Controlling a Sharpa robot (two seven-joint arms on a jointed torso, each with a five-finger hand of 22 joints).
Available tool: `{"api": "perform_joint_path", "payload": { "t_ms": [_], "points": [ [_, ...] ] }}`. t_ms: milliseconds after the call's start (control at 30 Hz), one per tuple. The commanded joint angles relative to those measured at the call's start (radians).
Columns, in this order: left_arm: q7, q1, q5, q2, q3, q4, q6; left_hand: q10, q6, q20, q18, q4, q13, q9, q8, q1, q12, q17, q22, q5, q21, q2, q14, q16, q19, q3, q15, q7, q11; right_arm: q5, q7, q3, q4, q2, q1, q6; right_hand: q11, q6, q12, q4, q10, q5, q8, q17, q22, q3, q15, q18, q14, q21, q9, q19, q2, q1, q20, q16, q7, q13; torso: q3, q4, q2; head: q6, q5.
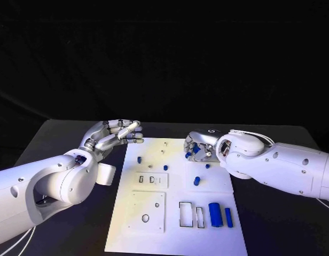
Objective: Assemble the parts on the task board
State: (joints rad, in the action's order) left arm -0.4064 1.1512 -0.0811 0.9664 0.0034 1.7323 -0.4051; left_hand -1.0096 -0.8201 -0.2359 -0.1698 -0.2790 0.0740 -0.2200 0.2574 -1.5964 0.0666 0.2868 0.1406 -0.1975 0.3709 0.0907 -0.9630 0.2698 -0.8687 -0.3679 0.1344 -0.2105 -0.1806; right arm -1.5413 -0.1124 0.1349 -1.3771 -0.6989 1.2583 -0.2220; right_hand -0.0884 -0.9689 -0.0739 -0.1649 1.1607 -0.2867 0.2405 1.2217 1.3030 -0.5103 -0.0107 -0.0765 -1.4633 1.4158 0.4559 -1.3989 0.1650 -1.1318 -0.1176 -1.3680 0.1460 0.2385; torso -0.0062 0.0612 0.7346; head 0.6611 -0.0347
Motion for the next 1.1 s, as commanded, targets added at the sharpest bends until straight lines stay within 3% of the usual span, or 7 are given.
{"api": "perform_joint_path", "payload": {
  "t_ms": [33,133,300,500,833,1100],
  "points": [
    [-0.003,0.003,0.009,0.0,0.001,0.004,0.011,0.008,0.006,-0.003,-0.009,0.0,-0.002,-0.002,-0.005,0.001,-0.005,0.003,-0.002,0.001,0.005,0.013,0.002,-0.007,-0.005,-0.008,0.002,-0.012,0.0,-0.014,-0.005,0.0,0.001,0.002,-0.001,-0.003,0.006,-0.019,-0.007,0.015,0.021,0.079,0.011,0.001,0.017,-0.041,0.007,0.019,-0.043,0.011,0.013,-0.011,-0.017,-0.01,0.004,-0.01,-0.006,0.003,0.0,-0.0004,0.001,0.004,0.003],
    [-0.005,0.004,0.011,0.0,0.001,0.003,0.005,0.018,0.017,-0.004,-0.009,0.001,-0.003,-0.004,-0.01,0.0,-0.005,0.009,-0.003,0.0,0.005,0.016,0.003,-0.008,-0.005,-0.013,0.003,-0.015,-0.003,-0.014,-0.008,0.0,0.001,0.001,-0.001,-0.031,0.017,-0.046,-0.015,0.034,0.048,0.101,0.027,0.005,0.037,-0.078,0.014,0.022,-0.044,0.023,0.029,-0.021,-0.031,-0.018,0.01,-0.017,-0.018,0.008,-0.0001,0.0001,0.002,0.004,0.004],
    [-0.005,0.004,0.013,0.001,0.001,0.001,0.0,0.022,0.021,-0.004,-0.009,0.002,-0.003,-0.005,-0.011,-0.002,-0.005,0.012,-0.003,0.0,0.005,0.017,0.002,-0.008,-0.006,-0.014,0.003,-0.017,-0.004,-0.022,-0.022,0.0,0.0,0.001,-0.001,-0.068,0.036,-0.085,-0.028,0.03,0.091,0.135,0.062,0.012,0.071,-0.133,0.031,0.029,-0.046,0.042,0.068,-0.039,-0.049,-0.059,0.025,-0.028,-0.035,0.021,0.001,0.0005,0.003,0.003,0.005],
    [-0.004,0.004,0.014,0.001,0.001,-0.001,0.0,0.026,0.025,-0.004,-0.009,0.003,-0.004,-0.005,-0.011,-0.003,-0.005,0.014,-0.003,-0.001,0.005,0.018,0.002,-0.008,-0.006,-0.015,0.004,-0.018,-0.004,-0.039,-0.037,0.0,-0.004,0.002,-0.001,-0.1,0.039,-0.082,-0.026,0.021,0.1,0.13,0.075,0.013,0.085,-0.154,0.034,0.032,-0.046,0.05,0.093,-0.046,-0.049,-0.078,0.03,-0.031,-0.032,0.027,0.0007,-0.0001,0.004,0.002,0.004],
    [-0.003,0.005,0.015,0.003,0.001,-0.002,0.003,0.031,0.028,-0.004,-0.009,0.004,-0.004,-0.006,-0.012,-0.004,-0.005,0.016,-0.003,0.001,0.005,0.019,0.003,-0.008,-0.006,-0.017,0.004,-0.019,-0.005,-0.055,-0.055,-0.003,-0.04,0.005,0.003,-0.183,0.03,-0.066,-0.007,0.02,0.081,0.104,0.073,0.013,0.091,-0.171,0.027,0.033,-0.045,0.052,0.11,-0.046,-0.028,-0.072,0.026,-0.035,-0.025,0.025,0.0003,0.0007,0.004,-0.004,0.008],
    [-0.002,0.005,0.015,0.001,0.001,0.0,0.007,0.035,0.031,-0.005,-0.009,0.004,-0.005,-0.007,-0.012,-0.004,-0.005,0.018,-0.004,0.002,0.005,0.02,0.004,-0.009,-0.005,-0.018,0.004,-0.019,-0.005,-0.068,-0.066,-0.005,-0.011,0.056,0.01,-0.245,0.026,-0.057,0.0,0.019,0.075,0.099,0.067,0.013,0.092,-0.181,0.024,0.033,-0.045,0.053,0.113,-0.046,-0.023,-0.072,0.023,-0.037,-0.022,0.024,0.0003,0.0047,0.009,-0.009,0.007]
  ]
}}
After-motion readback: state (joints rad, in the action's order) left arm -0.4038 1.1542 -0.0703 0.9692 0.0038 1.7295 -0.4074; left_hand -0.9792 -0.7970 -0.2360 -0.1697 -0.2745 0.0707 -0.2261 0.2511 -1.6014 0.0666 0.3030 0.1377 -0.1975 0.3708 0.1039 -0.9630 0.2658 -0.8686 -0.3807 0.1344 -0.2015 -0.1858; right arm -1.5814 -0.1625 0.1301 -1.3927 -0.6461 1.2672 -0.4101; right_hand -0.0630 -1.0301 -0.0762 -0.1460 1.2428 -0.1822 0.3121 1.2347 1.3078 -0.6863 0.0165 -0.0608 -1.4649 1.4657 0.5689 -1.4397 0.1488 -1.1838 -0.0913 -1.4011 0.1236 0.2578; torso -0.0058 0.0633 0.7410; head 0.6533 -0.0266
